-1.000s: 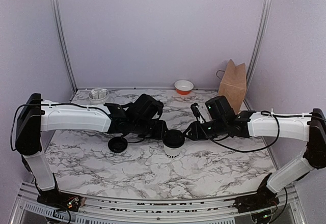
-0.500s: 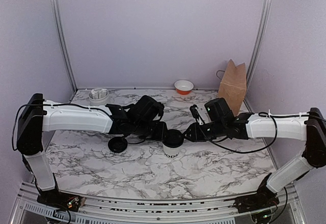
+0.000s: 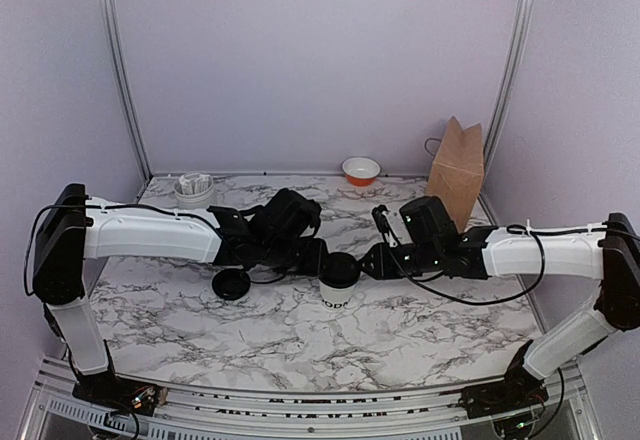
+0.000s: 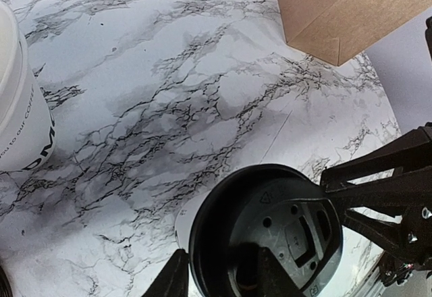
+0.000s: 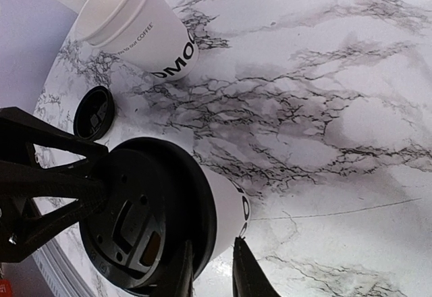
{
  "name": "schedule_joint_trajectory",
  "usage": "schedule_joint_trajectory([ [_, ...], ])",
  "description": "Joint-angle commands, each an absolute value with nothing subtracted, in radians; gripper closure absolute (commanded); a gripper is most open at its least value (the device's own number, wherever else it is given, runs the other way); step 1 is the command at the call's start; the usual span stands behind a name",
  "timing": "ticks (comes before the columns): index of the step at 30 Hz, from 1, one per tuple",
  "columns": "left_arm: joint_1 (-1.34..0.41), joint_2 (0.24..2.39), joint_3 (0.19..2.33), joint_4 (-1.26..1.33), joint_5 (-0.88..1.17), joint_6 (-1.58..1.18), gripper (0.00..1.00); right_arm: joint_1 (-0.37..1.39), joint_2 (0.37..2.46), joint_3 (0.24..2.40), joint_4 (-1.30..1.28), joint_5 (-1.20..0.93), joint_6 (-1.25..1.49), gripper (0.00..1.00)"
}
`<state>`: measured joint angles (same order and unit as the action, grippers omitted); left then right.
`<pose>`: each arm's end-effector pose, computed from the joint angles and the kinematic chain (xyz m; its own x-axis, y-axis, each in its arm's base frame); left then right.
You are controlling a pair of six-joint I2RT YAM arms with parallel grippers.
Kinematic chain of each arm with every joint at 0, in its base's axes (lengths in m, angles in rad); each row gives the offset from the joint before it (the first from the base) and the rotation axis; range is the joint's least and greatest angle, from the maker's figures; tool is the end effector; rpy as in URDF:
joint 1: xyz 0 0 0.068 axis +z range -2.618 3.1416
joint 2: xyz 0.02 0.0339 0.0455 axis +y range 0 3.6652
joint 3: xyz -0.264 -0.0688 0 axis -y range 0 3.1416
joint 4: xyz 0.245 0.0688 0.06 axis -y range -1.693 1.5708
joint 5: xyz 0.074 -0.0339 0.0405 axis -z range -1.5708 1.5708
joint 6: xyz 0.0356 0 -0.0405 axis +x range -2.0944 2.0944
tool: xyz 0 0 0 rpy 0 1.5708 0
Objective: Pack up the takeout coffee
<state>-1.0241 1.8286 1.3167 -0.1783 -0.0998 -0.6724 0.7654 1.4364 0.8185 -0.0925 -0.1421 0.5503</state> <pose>0.2186 -0.3524 0.2314 -0.7635 0.0624 -0.6428 0.4276 0.7948 -0.4307 0.2142 0.2128 0.2109 -0.8000 -0.0507 -0.5979 -0.4047 0.7813 0.4752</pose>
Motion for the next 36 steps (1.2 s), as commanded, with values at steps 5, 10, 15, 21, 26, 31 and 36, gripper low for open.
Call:
schedule_joint_trajectory([
  [5, -1.036, 1.802, 1.291, -0.199, -0.113, -0.671, 0.64, 0.782, 1.409, 0.902, -0.279, -0.015, 0.519, 0.80],
  [10, -1.039, 1.793, 1.293, -0.201, -0.119, -0.672, 0.64, 0.782, 1.412, 0.943, -0.301, -0.012, 0.495, 0.77],
  [15, -1.039, 1.786, 1.298, -0.205, -0.121, -0.675, 0.64, 0.809, 1.394, 0.974, -0.332, 0.027, 0.455, 0.74],
  [21, -1.039, 1.786, 1.305, -0.212, -0.119, -0.676, 0.64, 0.896, 1.354, 0.966, -0.342, 0.116, 0.393, 0.65],
  [26, -1.039, 1.791, 1.315, -0.219, -0.115, -0.674, 0.64, 0.954, 1.325, 0.945, -0.344, 0.169, 0.372, 0.56],
  [31, -1.040, 1.800, 1.322, -0.218, -0.110, -0.676, 0.64, 0.987, 1.324, 0.919, -0.313, 0.205, 0.386, 0.44],
  [36, -1.039, 1.805, 1.332, -0.219, -0.106, -0.677, 0.64, 0.992, 1.355, 0.902, -0.263, 0.217, 0.375, 0.37],
])
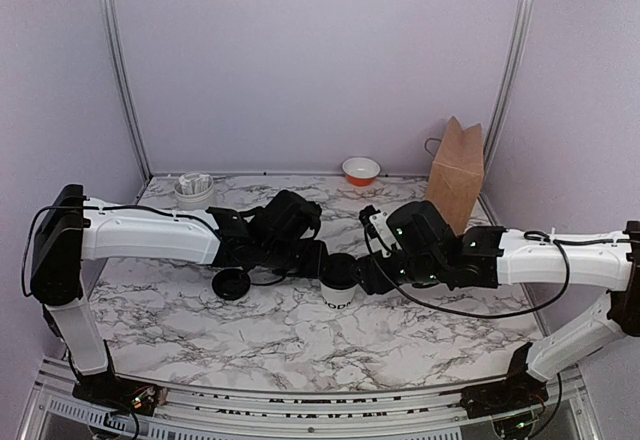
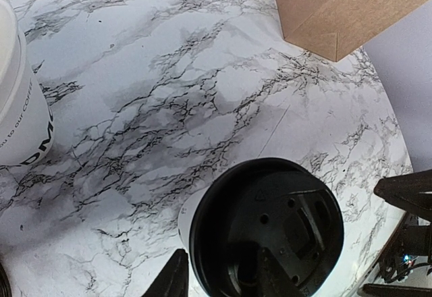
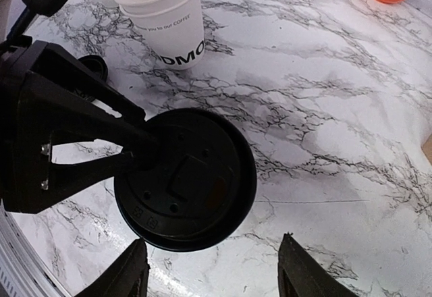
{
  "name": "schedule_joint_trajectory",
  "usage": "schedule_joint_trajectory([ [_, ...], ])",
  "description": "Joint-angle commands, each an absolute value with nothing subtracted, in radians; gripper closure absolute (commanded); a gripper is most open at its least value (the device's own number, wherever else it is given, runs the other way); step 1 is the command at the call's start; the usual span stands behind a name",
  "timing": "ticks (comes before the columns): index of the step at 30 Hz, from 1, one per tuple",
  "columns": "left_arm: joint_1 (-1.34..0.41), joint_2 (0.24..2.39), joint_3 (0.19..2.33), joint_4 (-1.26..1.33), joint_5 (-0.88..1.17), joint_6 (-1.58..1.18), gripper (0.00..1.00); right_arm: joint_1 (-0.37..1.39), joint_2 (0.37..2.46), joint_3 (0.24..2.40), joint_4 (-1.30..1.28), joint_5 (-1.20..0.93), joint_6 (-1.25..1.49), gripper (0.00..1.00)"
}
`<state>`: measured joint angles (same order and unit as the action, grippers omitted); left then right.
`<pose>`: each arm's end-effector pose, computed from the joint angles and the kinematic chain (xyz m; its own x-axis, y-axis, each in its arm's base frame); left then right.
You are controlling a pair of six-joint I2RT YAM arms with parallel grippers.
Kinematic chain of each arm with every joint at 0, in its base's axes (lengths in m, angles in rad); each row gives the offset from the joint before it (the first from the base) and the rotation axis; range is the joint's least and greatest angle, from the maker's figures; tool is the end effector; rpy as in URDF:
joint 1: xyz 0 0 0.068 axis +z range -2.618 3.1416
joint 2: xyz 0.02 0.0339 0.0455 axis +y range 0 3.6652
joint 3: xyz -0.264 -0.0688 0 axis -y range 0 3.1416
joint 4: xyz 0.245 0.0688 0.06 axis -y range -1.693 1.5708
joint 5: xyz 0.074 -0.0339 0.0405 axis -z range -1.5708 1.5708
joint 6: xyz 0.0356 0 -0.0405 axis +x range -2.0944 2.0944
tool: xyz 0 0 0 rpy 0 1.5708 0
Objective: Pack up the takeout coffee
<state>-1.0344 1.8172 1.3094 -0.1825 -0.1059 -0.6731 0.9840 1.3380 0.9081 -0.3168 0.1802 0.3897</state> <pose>0.2138 -0.3522 0.2332 -0.7613 0.0675 -0.6448 0.4329 0.7933 -0.4281 0.1641 0.2353 0.2488 -0.6315 -0.2746 -0.7252 -0.5476 0.8201 0.1662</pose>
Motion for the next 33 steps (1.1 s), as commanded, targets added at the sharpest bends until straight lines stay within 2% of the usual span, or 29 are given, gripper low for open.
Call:
schedule_joint_trajectory([
  [1, -1.040, 1.805, 1.332, -0.219, -0.106, -0.676, 0.64, 0.994, 1.364, 0.903, -0.257, 0.220, 0.372, 0.36],
  [12, -1.039, 1.813, 1.346, -0.222, -0.104, -0.673, 0.64, 1.001, 1.417, 0.909, -0.193, 0.227, 0.307, 0.22],
  [25, -1.039, 1.822, 1.365, -0.233, -0.108, -0.668, 0.64, 1.000, 1.477, 0.907, -0.135, 0.236, 0.189, 0.20],
  [33, -1.040, 1.836, 1.372, -0.241, -0.116, -0.667, 0.64, 1.001, 1.515, 0.908, -0.147, 0.219, 0.209, 0.23],
])
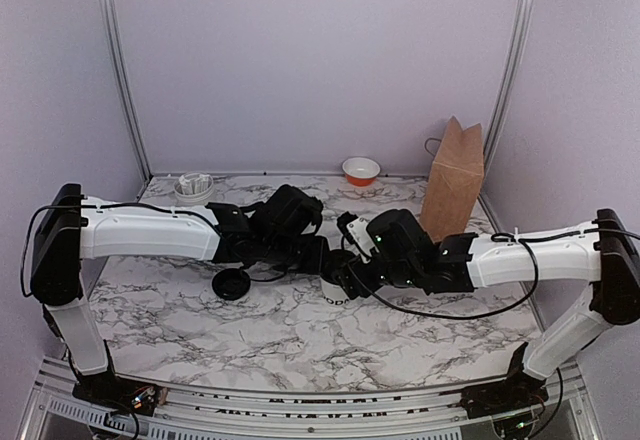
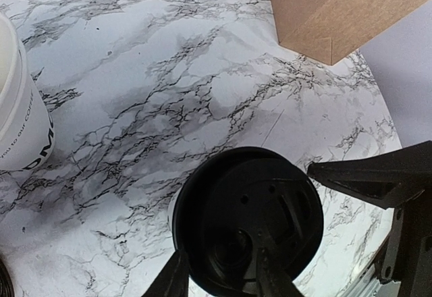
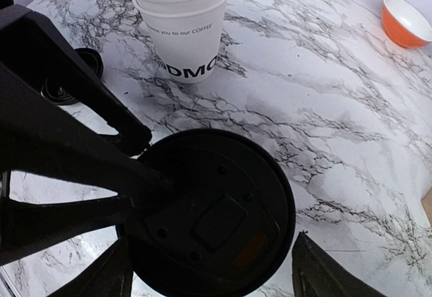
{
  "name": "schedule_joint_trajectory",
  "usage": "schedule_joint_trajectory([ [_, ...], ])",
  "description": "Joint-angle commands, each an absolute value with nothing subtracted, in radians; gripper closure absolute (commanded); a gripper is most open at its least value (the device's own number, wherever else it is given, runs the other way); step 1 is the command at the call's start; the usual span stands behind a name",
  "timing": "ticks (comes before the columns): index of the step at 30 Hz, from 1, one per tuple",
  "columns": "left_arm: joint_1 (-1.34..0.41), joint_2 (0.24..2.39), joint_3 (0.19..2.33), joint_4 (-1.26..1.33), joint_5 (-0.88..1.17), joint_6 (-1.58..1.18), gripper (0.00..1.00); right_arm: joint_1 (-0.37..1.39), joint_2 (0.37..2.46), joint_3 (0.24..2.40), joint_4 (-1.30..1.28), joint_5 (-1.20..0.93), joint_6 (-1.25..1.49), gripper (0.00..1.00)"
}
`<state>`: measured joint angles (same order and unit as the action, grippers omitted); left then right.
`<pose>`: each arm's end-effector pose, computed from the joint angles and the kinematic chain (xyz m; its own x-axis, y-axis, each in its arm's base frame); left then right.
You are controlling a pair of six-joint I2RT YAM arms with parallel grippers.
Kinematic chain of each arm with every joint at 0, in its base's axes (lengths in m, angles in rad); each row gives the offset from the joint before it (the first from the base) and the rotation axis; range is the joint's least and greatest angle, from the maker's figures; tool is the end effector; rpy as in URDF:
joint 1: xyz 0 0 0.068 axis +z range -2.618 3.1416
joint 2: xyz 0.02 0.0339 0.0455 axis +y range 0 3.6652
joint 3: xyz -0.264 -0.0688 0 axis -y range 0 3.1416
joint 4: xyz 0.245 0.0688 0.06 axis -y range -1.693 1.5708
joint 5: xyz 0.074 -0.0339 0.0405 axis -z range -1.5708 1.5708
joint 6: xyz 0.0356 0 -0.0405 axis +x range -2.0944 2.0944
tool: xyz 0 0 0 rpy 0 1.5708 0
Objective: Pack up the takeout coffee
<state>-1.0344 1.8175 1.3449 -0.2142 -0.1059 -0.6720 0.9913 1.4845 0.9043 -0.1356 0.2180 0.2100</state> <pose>0.2151 -0.3544 0.2420 -0.7597 0.0664 -0.6469 0.4345 0.7920 -0.4290 0.1801 0.2611 0.2210 -0.5031 -0.3971 -0.7676 -0.6367 0.7709 0.0185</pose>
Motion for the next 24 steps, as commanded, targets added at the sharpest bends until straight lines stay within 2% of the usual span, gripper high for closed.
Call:
schedule_joint_trajectory([
  [1, -1.040, 1.839, 1.371, -0.242, -0.117, -0.667, 0.64, 1.000, 1.519, 0.906, -0.150, 0.219, 0.214, 0.23],
  [14, -1.036, 1.857, 1.371, -0.254, -0.128, -0.673, 0.65, 1.000, 1.565, 0.828, -0.180, 0.190, 0.278, 0.23],
  [24, -1.037, 1.871, 1.384, -0.263, -0.124, -0.674, 0.65, 1.000, 1.589, 0.691, -0.101, 0.161, 0.358, 0.23],
])
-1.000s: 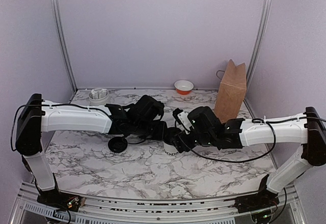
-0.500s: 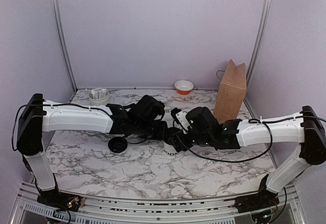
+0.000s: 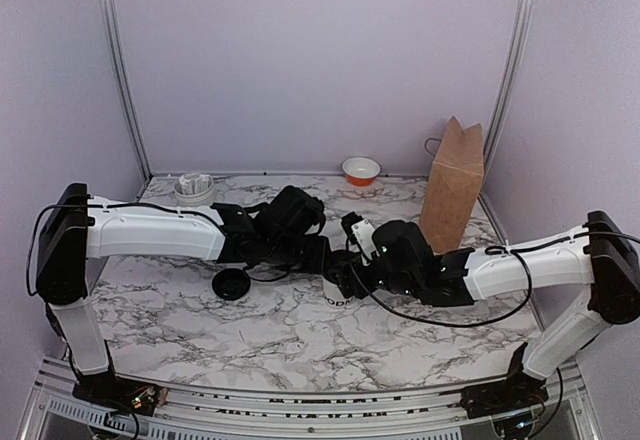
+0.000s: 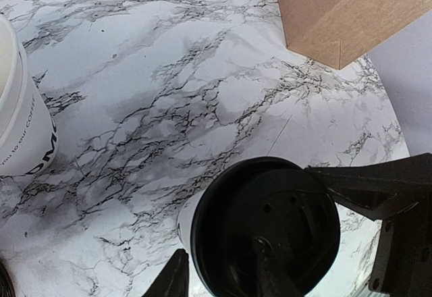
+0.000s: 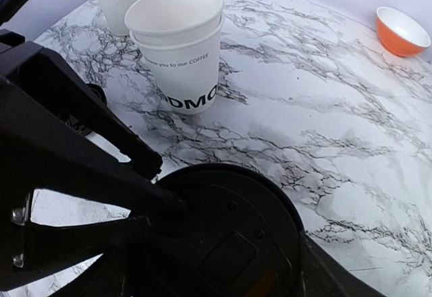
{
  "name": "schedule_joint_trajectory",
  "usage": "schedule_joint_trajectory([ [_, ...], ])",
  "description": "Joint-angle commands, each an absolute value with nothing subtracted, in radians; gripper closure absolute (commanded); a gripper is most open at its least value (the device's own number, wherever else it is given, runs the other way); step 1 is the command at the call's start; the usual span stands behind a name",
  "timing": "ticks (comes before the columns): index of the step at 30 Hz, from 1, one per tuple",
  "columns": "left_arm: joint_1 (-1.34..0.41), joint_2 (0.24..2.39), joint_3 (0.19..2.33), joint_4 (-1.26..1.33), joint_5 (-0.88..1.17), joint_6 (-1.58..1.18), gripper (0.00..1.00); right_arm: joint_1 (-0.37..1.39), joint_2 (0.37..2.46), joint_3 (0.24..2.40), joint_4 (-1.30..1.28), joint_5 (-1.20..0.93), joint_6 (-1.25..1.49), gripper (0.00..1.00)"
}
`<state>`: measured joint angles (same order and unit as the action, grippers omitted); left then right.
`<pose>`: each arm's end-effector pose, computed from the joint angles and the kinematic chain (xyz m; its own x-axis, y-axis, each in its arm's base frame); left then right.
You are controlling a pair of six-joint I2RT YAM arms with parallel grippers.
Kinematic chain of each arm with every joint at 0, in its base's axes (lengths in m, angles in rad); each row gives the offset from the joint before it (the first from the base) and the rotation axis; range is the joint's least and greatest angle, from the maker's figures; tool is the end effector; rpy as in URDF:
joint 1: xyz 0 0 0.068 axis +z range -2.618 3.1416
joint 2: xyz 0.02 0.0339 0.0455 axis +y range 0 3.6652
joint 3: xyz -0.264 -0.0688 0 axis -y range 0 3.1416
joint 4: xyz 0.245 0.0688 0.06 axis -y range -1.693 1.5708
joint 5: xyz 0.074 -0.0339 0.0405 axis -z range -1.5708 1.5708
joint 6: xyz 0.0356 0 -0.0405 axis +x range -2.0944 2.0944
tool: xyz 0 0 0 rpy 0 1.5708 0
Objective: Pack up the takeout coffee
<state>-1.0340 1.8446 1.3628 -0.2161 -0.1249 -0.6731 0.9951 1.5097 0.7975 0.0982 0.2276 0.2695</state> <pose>0.2186 -0.3587 0.2371 -0.7581 0.0643 -0.6490 0.4237 0.8051 -0.4151 0.1795 0.2618 0.1997 -0.4932 -0.2834 -0.8225 -0.6074 0.7890 0.0923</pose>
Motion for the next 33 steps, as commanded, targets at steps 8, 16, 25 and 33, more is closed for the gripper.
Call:
schedule_joint_trajectory([
  [8, -1.036, 1.862, 1.394, -0.270, -0.127, -0.670, 0.65, 1.001, 1.563, 0.762, -0.162, 0.201, 0.377, 0.23],
  [16, -1.036, 1.822, 1.401, -0.278, -0.147, -0.663, 0.64, 1.006, 1.489, 0.888, -0.228, 0.230, 0.373, 0.21],
  [25, -1.028, 1.762, 1.385, -0.284, -0.174, -0.666, 0.64, 1.012, 1.477, 0.987, -0.282, 0.226, 0.374, 0.17],
  [33, -1.016, 1.731, 1.367, -0.284, -0.179, -0.670, 0.64, 1.009, 1.503, 1.071, -0.334, 0.233, 0.410, 0.14],
])
